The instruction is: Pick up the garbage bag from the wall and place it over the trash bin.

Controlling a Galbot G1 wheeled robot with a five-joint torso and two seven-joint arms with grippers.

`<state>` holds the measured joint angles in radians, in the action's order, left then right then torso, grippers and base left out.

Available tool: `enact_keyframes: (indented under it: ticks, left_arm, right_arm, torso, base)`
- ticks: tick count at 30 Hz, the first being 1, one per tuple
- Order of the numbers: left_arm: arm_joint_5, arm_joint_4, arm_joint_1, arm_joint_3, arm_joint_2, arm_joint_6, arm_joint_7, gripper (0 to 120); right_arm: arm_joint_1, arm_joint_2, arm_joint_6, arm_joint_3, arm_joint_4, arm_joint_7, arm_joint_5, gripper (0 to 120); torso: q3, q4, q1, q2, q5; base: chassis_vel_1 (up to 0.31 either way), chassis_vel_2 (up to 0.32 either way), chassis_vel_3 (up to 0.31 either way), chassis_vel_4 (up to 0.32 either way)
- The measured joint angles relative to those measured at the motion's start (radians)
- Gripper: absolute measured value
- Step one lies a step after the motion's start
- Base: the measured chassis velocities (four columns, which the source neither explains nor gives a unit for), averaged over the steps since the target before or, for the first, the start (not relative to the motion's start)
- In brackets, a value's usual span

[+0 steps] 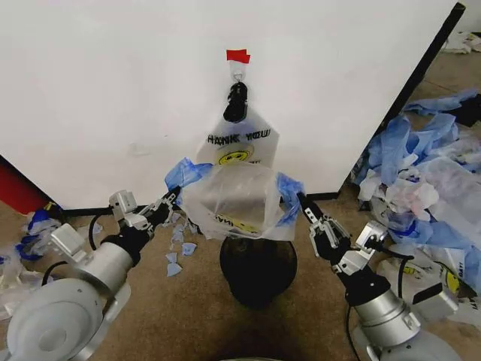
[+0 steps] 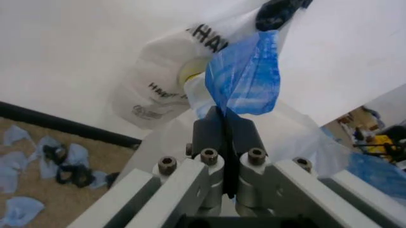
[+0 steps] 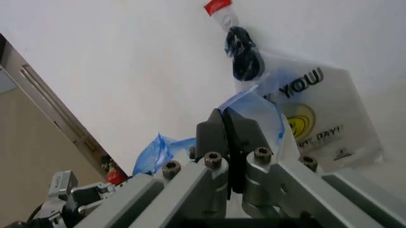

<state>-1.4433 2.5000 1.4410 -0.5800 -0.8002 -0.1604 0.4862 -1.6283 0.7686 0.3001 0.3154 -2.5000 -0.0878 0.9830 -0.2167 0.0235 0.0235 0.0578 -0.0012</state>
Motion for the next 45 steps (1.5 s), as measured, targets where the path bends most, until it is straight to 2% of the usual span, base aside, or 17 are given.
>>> enact_keyframes:
  ticks: [13,17,20,24,32,39,45]
  left_arm:
    - [0.082,0.000,0.051,0.002,-0.014,0.002,-0.027,0]
    - [0.099,0.000,0.065,0.004,-0.015,0.006,-0.044,0]
    - [0.106,0.000,0.033,-0.021,0.011,0.038,-0.062,0]
    - [0.051,0.000,-0.003,-0.028,0.028,0.058,-0.069,0]
    - [-0.066,0.000,-0.039,-0.072,0.061,0.076,-0.069,0]
    - [-0.264,0.000,-0.053,-0.130,0.106,0.087,-0.064,0]
    - [-0.316,0.000,-0.055,-0.166,0.137,0.095,-0.083,0]
  right_arm:
    - [-0.082,0.011,0.026,0.003,0.000,0.010,-0.075,0]
    - [-0.097,0.012,0.044,0.003,0.000,0.041,-0.085,0]
    - [-0.067,0.003,0.103,0.011,0.000,0.119,-0.019,0]
    - [-0.027,-0.016,0.130,0.016,0.000,0.207,0.080,0]
    - [0.042,-0.049,0.133,0.024,0.000,0.256,0.180,0]
    - [0.079,-0.092,0.140,0.020,0.000,0.308,0.274,0]
    - [0.108,-0.117,0.144,0.024,0.000,0.333,0.307,0]
  torso:
    - [0.000,0.0002,0.000,0.000,-0.0001]
    - [0.000,0.0001,0.000,0.000,0.0000]
    - [0.000,0.0001,0.000,0.000,0.0000]
    - [0.000,0.0001,0.000,0.000,-0.0001]
    - [0.000,0.0001,0.000,0.000,0.0000]
    - [0.000,0.0002,0.000,0.000,0.0000]
    - [0.000,0.0001,0.000,0.000,0.0000]
  base:
    - [0.000,0.000,0.000,0.000]
    - [0.000,0.000,0.000,0.000]
    - [0.000,0.000,0.000,0.000]
    - [0.000,0.000,0.000,0.000]
    - [0.000,0.000,0.000,0.000]
    - [0.000,0.000,0.000,0.000]
    - [0.000,0.000,0.000,0.000]
